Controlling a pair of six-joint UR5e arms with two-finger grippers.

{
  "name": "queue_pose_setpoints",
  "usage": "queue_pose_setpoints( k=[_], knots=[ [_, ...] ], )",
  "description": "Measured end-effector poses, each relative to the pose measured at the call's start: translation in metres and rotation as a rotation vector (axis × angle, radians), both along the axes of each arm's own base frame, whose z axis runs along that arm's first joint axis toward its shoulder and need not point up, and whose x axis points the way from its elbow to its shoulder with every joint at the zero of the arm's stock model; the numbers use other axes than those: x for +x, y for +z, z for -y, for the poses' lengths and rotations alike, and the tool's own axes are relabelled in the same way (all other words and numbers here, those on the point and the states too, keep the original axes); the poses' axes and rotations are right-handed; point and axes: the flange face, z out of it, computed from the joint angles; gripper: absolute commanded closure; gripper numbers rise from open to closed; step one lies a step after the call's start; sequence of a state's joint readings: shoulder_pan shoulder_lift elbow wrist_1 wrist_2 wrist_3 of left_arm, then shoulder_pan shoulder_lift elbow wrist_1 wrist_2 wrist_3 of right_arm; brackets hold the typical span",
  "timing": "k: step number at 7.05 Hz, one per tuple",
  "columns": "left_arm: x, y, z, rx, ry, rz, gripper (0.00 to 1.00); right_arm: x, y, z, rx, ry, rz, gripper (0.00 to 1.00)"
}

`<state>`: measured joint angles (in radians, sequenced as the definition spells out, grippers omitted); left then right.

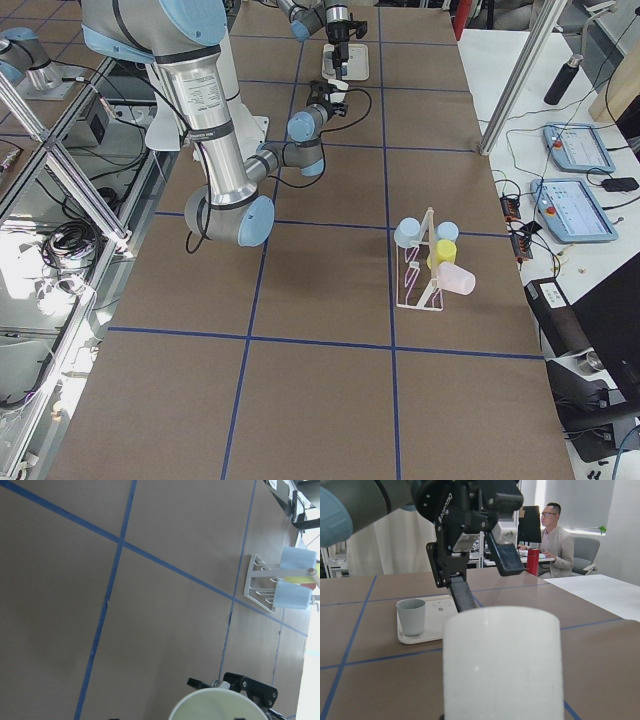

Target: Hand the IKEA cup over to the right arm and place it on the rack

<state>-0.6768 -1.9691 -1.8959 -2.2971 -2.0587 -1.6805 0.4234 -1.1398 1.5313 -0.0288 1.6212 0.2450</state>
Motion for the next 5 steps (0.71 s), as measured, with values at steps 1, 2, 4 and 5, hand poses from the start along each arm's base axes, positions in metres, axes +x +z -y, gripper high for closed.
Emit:
queue_pose_setpoints(
  k=[1,2,4,5],
  knots=[
    [-0.010,0.007,0.005,0.038,-0.001,0.105,0.00,0.004,0.007,0.011,0.011,0.031,-0.056,0.83],
    [-0.026,0.009,0.008,0.090,0.008,0.225,0.00,0.008,0.016,0.025,0.028,0.069,-0.134,0.91],
    [-0.076,0.027,0.007,0.192,0.031,0.407,0.00,0.032,0.055,0.060,0.071,0.163,-0.338,0.92],
    [-0.107,0.048,0.007,0.249,0.035,0.470,0.00,0.052,0.080,0.078,0.106,0.210,-0.451,0.92]
  ],
)
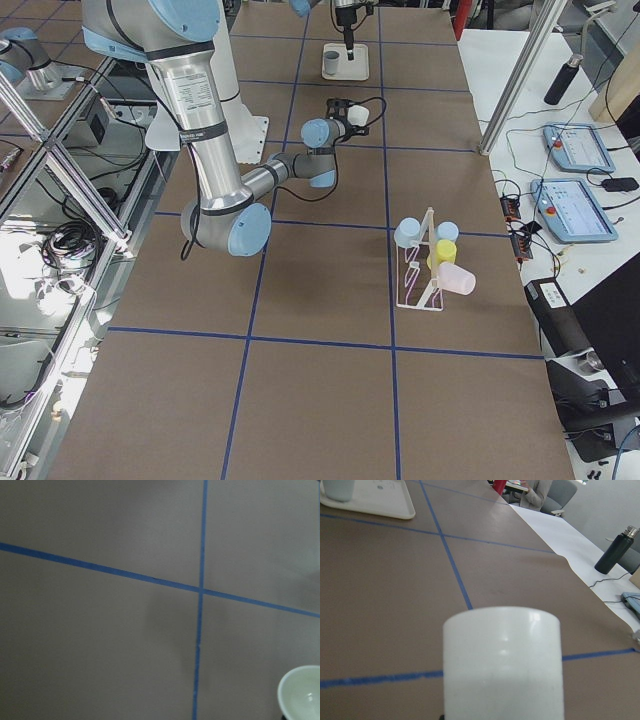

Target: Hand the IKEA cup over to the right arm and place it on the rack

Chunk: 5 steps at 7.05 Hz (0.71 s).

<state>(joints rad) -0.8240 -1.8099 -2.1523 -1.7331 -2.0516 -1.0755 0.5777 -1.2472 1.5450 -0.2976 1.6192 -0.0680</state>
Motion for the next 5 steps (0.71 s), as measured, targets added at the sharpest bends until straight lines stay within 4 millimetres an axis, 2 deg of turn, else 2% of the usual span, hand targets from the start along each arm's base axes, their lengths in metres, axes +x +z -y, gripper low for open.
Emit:
queue_pose_setpoints(
  k=[1,2,3,4,5],
  knots=[
    [-0.034,0.024,0.003,0.058,0.006,0.060,0.00,0.027,0.020,0.019,0.030,0.048,-0.111,0.92],
    [-0.065,0.045,0.008,0.108,0.010,0.114,0.00,0.056,0.027,0.035,0.061,0.087,-0.224,0.92],
    [-0.092,0.064,0.013,0.154,0.016,0.164,0.00,0.086,0.019,0.045,0.097,0.111,-0.352,0.92],
    [-0.117,0.079,0.018,0.195,0.023,0.209,0.00,0.117,0.001,0.051,0.140,0.121,-0.495,0.92],
    [-0.135,0.094,0.023,0.223,0.044,0.238,0.00,0.146,-0.012,0.054,0.194,0.129,-0.638,0.98]
  ],
)
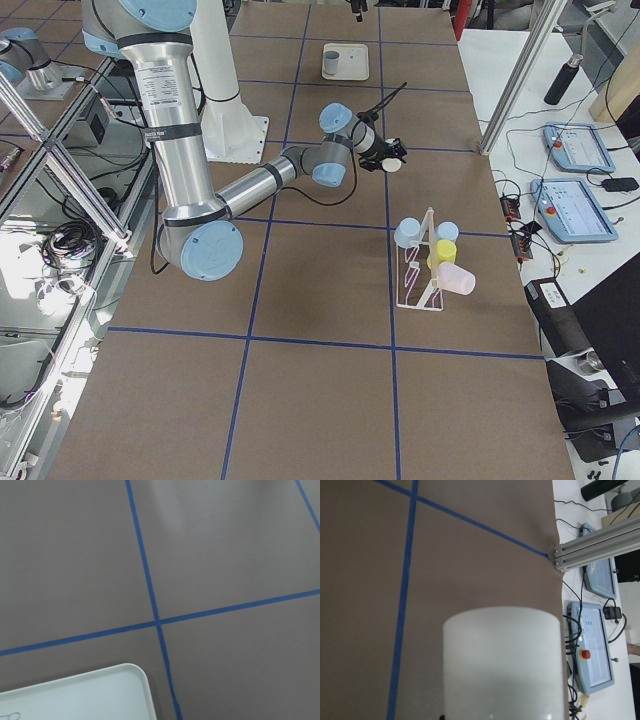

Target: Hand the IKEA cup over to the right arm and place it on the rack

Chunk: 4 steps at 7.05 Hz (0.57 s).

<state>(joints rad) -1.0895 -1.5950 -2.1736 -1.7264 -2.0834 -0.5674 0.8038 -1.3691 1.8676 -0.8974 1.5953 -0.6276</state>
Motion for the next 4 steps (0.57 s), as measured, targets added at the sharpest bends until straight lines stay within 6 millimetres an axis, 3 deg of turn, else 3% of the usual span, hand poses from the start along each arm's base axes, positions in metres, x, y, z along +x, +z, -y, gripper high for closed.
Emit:
queue_pose_setpoints(
  k=[2,4],
  knots=[
    [-0.031,0.028,0.011,0.028,0.068,0.020,0.00,0.051,0.000,-0.005,0.193,0.034,-0.352,0.98],
    [-0.043,0.040,0.013,0.027,0.084,0.022,0.00,0.083,0.015,-0.009,0.359,-0.001,-0.690,1.00]
  ],
)
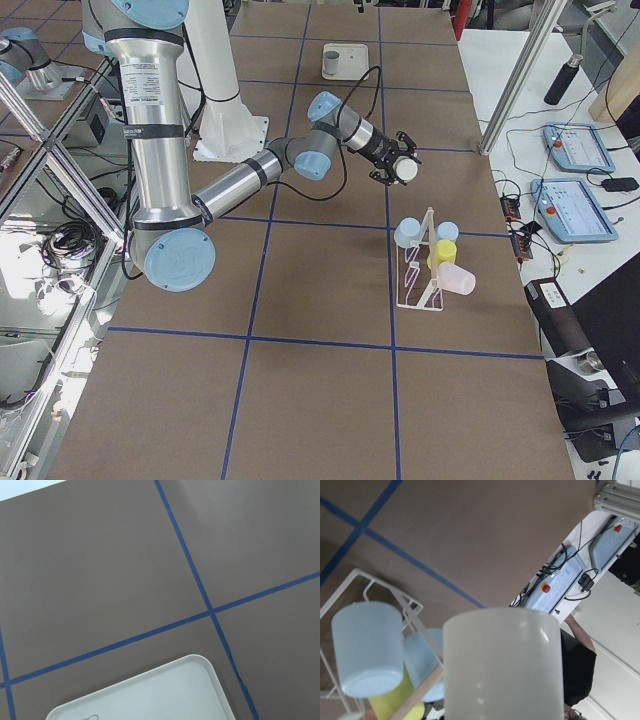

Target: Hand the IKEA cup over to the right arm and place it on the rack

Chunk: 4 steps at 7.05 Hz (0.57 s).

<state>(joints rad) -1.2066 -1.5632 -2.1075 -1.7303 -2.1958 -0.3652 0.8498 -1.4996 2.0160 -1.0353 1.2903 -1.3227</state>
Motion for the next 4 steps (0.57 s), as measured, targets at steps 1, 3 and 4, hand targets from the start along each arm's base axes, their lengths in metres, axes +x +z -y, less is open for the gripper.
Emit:
queue_pose_setpoints(
  k=[1,3,4],
  knots=[
    [-0.001,0.001,0.000,-0.002,0.000,-0.001,0.00,0.012,0.015,-0.003,0.026,-0.011,-0.126,1.00],
    [-0.001,0.002,0.000,-0.006,-0.001,-0.002,0.00,0.037,0.050,-0.012,0.012,-0.019,-0.271,0.90],
    [-0.001,0.002,0.000,-0.007,-0.002,-0.002,0.00,0.046,0.060,-0.014,0.019,-0.033,-0.345,0.90]
  ],
)
